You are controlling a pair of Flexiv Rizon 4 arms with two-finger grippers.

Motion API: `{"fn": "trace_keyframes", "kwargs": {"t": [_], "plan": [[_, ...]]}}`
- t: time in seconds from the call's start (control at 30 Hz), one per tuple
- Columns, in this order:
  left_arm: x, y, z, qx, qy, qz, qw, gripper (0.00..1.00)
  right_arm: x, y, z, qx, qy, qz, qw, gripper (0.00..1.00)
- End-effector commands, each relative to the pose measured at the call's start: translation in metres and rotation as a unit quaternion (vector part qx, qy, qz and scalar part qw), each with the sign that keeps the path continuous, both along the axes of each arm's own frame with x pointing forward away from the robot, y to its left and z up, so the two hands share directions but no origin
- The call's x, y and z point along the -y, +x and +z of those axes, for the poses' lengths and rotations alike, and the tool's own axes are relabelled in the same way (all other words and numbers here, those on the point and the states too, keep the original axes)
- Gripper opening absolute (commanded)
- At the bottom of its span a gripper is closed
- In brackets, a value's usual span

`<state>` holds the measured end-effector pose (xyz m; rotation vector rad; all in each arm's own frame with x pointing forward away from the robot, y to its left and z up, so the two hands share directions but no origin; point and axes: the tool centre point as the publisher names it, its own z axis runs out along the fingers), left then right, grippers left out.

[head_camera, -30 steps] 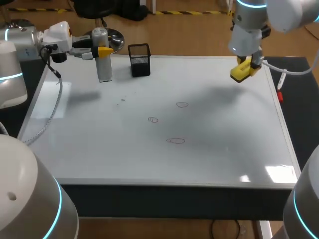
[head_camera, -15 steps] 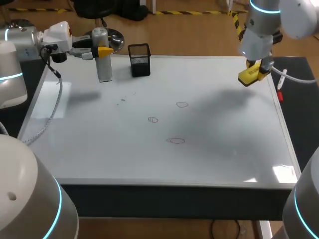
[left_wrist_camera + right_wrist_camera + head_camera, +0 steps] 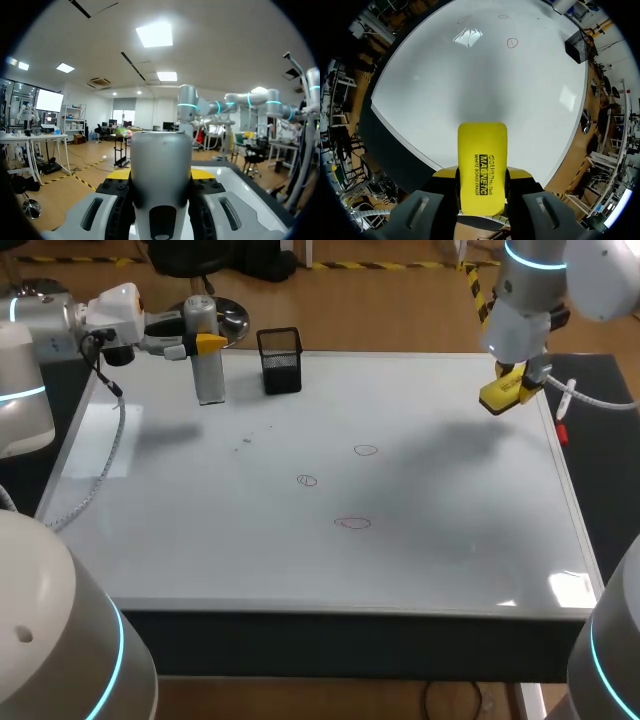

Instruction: Pick up the inspection probe, press it on each red-marked spot on the whiteboard one by one, put down the probe, pick up the eraser, and wipe off all the red marks.

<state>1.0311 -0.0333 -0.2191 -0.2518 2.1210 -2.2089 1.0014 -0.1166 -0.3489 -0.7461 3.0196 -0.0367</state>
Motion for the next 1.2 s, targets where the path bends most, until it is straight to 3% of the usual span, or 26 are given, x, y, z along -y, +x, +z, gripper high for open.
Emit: {"fn": "trace_keyframes", "kwargs": {"t": [0.03, 0.4, 0.77, 1.03, 1.2], "plan": [[0.004, -0.004, 0.004, 0.007, -0.004, -0.005, 1.0, 0.0, 0.001, 0.0, 0.001, 0.0, -0.002, 0.0, 1.0, 0.0], [0.047, -0.062, 0.013, 0.035, -0.024, -0.062, 0.997, 0.0, 0.001, 0.0, 0.001, 0.0, -0.002, 0.0, 1.0, 0.0], [0.103, -0.124, 0.006, 0.04, -0.055, -0.139, 0.988, 0.0, 0.001, 0.0, 0.001, 0.0, -0.002, 0.0, 1.0, 0.0], [0.139, -0.141, -0.015, 0.033, -0.066, -0.186, 0.98, 0.0, 0.001, 0.0, 0.001, 0.0, -0.002, 0.0, 1.0, 0.0], [0.15, -0.138, -0.029, 0.027, -0.075, -0.202, 0.976, 0.0, 0.001, 0.0, 0.001, 0.0, -0.002, 0.0, 1.0, 0.0]]}}
